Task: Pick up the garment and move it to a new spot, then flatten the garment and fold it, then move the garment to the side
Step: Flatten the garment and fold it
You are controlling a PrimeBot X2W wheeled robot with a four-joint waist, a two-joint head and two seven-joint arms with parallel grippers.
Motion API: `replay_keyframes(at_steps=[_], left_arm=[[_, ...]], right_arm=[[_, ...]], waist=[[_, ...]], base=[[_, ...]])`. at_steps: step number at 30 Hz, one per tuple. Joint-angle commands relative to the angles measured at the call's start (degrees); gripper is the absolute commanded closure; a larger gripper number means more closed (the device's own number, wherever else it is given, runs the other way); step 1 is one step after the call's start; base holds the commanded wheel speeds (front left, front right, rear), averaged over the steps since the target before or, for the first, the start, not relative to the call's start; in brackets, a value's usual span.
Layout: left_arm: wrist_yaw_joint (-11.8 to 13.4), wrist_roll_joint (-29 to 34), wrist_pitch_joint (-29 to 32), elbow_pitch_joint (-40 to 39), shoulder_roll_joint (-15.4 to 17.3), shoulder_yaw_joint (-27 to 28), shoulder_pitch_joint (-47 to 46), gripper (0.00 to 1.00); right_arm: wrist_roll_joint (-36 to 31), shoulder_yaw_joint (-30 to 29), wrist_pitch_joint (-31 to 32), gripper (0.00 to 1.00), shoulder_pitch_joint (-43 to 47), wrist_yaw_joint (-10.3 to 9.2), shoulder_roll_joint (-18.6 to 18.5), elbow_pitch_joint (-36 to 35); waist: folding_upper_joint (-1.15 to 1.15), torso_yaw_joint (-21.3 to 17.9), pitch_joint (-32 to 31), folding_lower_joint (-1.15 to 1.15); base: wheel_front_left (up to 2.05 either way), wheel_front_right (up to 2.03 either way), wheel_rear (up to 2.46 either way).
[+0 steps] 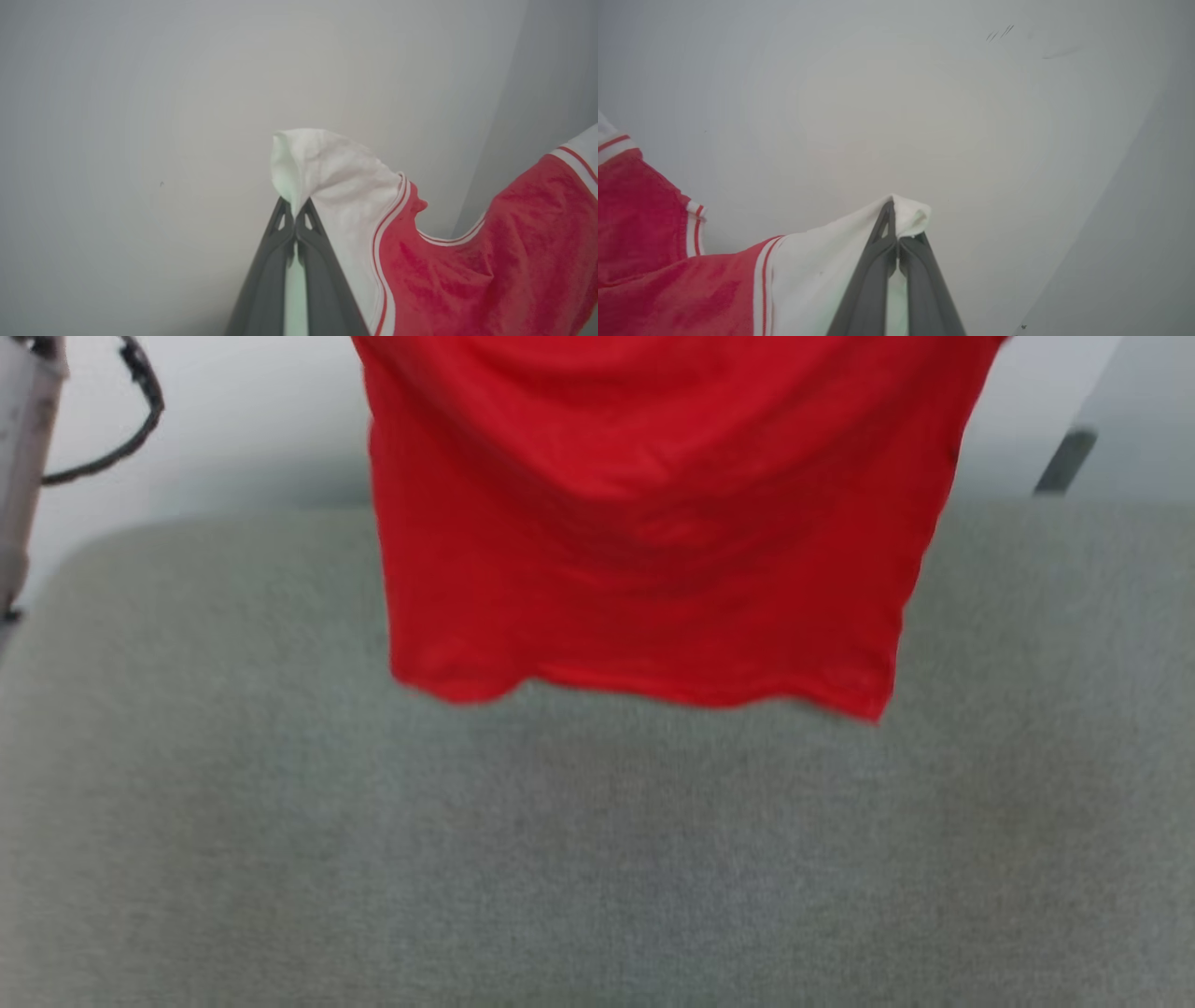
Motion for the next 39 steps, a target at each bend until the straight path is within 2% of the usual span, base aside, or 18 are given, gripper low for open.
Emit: replay_keyframes(at_steps=[1,6,8,11,13,16,19,22,29,33,39], left_arm=[[-0.01,0.99,-1.92,0.51,-1.1,-0.44,-0.64,1.0],[-0.4,3.91,-12.66,3.15,-4.99,0.22,-7.88,1.0],[-0.66,5.48,-18.0,4.01,-6.31,0.11,-10.99,1.0],[-0.86,7.07,-24.91,4.73,-7.46,0.77,-16.69,1.0],[-1.0,6.8,-28.0,5.37,-7.85,1.5,-19.55,1.0],[-1.13,6.11,-32.11,5.71,-7.9,1.62,-21.31,1.0],[-1.21,4.43,-34.06,4.59,-7.2,0.56,-20.6,1.0],[-1.22,2.54,-35.31,4.65,-6.52,-0.89,-17.75,1.0],[-1.22,-1.58,-36.63,3.54,-5.18,-4.82,-11.59,1.0],[-1.2,-4.74,-36.09,0.16,-3.77,-9.05,-6.99,1.0],[-1.2,-11.59,-34.07,-7.49,2.29,-15.12,3.02,1.0]], right_arm=[[-1.86,0.25,-3.24,1.0,-1.06,0.0,1.18,1.44],[-10.83,-2.78,-19.34,1.0,-8.3,-0.02,3.77,9.51],[-15.47,-4.62,-23.24,1.0,-11.22,-0.02,4.14,12.52],[-22.87,-8.53,-24.86,1.0,-15.61,-0.02,3.23,13.62],[-27.63,-12.05,-24.95,1.0,-17.09,-0.02,2.68,9.99],[-33.95,-16.21,-24.82,1.0,-14.84,-0.02,1.91,4.48],[-37.23,-19.26,-24.85,1.0,-12.36,-0.02,2.26,1.57],[-37.49,-20.7,-24.85,1.0,-9.1,-0.02,3.94,1.12],[-34.91,-17.71,-24.89,1.0,-2.85,-0.02,4.5,-1.37],[-31.0,-14.2,-24.89,1.0,2.23,-0.02,1.62,-4.41],[-23.0,-9.5,-24.9,1.0,15.02,-0.02,-5.06,-11.57]], waist=[[0.0,-1.99,9.9,0.0],[0.0,-1.75,17.82,0.0],[0.0,-1.21,20.72,0.0],[0.0,-0.05,25.14,0.0],[0.0,0.79,28.35,0.0],[0.0,2.04,32.57,0.0],[0.0,2.98,35.82,0.0],[0.0,3.49,37.4,0.0],[0.0,4.62,35.35,0.0],[0.0,5.5,30.91,0.0],[0.0,6.32,22.43,0.0]], base=[[0.0,0.0,0.0],[0.0,0.0,0.0],[0.0,0.0,0.0],[0.0,0.0,0.0],[0.0,0.0,0.0],[0.0,0.0,0.0],[0.0,0.0,0.0],[0.0,0.0,0.0],[0.0,0.0,0.0],[0.0,0.0,0.0],[0.0,0.0,0.0]])
